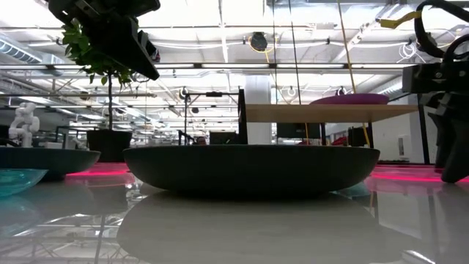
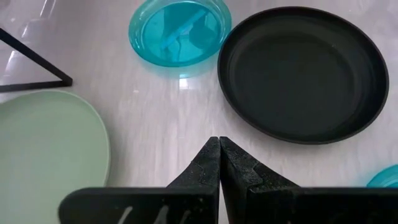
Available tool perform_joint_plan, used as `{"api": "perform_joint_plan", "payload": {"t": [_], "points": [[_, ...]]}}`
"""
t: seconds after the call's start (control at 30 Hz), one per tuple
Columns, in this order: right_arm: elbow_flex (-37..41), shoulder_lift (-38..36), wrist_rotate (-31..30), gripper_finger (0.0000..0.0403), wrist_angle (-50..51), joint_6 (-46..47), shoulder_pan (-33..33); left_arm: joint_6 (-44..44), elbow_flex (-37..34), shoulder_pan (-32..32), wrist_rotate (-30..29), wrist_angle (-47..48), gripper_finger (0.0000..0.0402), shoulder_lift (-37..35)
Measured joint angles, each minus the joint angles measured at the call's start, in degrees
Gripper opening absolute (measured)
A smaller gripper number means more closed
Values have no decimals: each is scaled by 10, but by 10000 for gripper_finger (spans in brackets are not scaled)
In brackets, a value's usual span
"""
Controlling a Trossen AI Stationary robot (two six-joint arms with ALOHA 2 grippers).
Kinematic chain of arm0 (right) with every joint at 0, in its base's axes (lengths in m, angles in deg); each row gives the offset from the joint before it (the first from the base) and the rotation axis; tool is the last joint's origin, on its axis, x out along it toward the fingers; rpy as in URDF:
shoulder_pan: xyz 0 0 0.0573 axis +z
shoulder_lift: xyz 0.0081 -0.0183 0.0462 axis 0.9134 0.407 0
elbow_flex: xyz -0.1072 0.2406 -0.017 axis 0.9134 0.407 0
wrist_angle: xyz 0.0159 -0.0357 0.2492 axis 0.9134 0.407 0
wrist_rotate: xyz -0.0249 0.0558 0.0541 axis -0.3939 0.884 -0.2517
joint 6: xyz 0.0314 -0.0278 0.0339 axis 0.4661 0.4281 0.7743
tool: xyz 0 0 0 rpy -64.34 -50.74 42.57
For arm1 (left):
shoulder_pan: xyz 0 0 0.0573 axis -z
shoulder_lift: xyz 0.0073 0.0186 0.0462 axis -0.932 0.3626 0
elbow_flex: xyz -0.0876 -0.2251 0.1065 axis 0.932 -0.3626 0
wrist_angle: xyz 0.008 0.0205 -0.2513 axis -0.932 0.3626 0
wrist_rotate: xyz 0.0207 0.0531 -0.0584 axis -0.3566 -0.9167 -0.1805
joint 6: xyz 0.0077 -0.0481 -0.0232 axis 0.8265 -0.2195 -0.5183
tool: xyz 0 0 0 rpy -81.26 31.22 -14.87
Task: Place and stack plates onto a shelf
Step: Put the bottom pink plate on the shelf
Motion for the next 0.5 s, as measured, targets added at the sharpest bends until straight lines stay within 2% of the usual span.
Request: {"api": "perform_joint_plan", "payload": {"t": [0.5], "points": [[0,1,5,4,-14,-6,0,5,0,0,0,-7,4,0]]}}
